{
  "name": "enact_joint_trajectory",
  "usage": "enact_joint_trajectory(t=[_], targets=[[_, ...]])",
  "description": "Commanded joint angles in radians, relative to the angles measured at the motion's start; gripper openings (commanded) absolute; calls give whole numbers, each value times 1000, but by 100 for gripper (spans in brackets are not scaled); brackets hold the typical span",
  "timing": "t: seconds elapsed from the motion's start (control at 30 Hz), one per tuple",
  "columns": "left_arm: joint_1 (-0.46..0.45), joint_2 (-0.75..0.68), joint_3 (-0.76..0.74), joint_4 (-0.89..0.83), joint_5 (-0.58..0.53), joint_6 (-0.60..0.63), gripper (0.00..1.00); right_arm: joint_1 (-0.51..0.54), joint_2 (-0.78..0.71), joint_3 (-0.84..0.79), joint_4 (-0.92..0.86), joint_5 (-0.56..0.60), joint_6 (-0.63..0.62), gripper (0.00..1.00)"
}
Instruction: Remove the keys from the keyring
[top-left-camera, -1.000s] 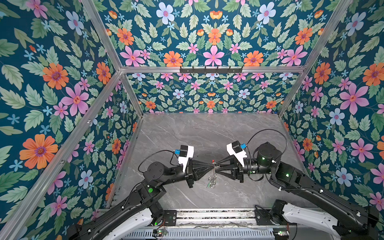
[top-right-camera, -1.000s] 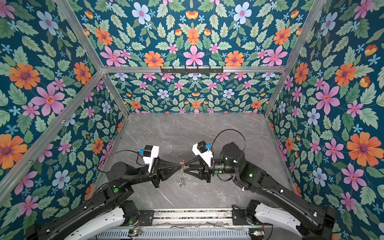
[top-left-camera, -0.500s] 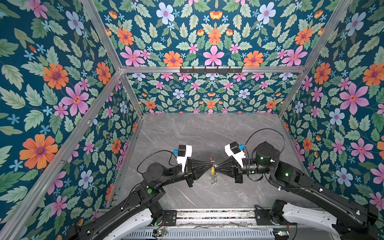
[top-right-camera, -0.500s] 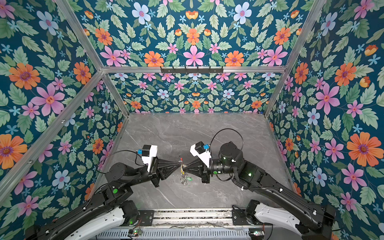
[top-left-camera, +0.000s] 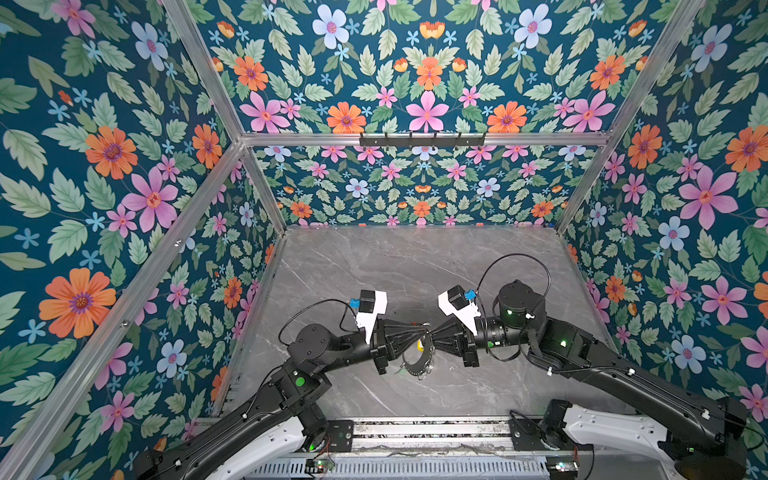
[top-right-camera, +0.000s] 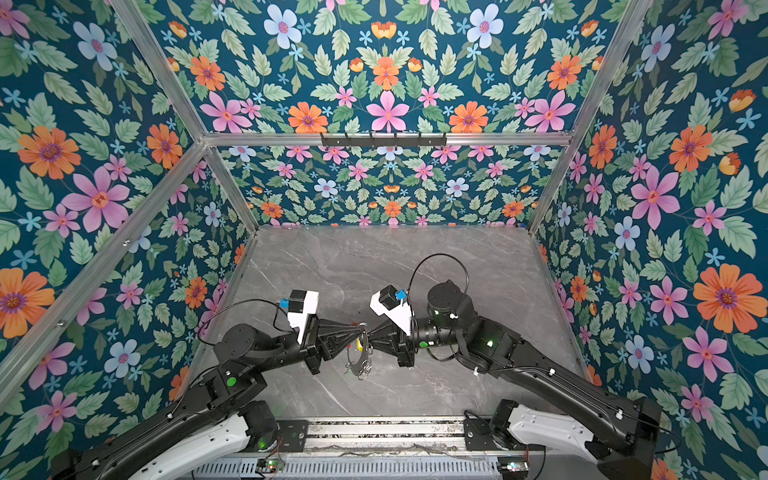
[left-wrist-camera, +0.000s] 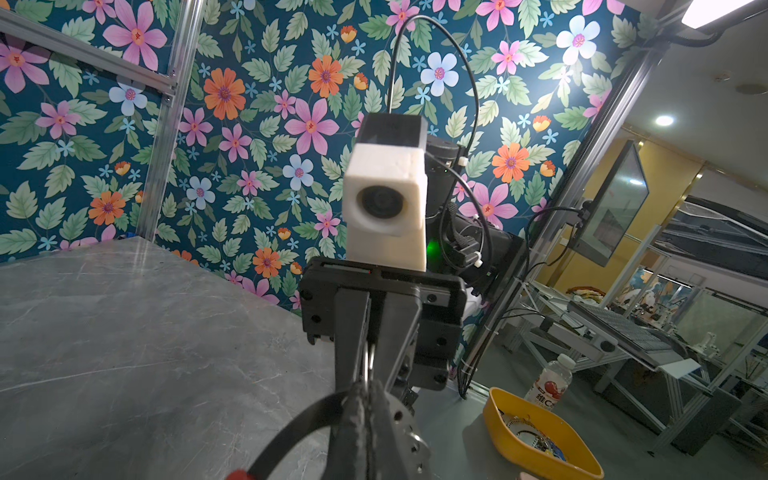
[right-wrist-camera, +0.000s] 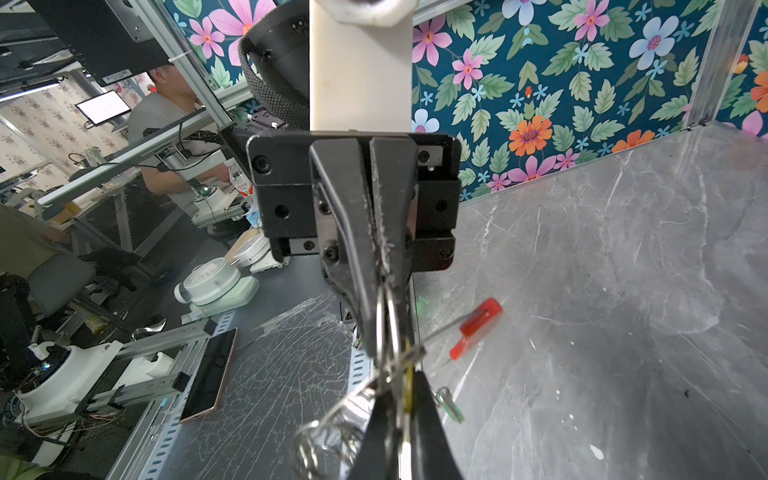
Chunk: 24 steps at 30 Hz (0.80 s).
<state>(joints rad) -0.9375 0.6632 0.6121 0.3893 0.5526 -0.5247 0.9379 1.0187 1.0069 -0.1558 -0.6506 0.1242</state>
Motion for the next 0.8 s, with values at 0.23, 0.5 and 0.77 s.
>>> enact_joint_trajectory(t=[0.23, 0.5, 0.77], targets=[[-1, -25, -12, 77, -3, 20, 0, 3, -101, -2, -98, 114, -19, 43], [-1, -33, -41, 164, -8, 20, 0, 3, -212, -22, 97, 240, 68, 54], [-1, -20, -60, 228, -27, 8, 0, 4, -98, -24, 349, 144, 236, 53]])
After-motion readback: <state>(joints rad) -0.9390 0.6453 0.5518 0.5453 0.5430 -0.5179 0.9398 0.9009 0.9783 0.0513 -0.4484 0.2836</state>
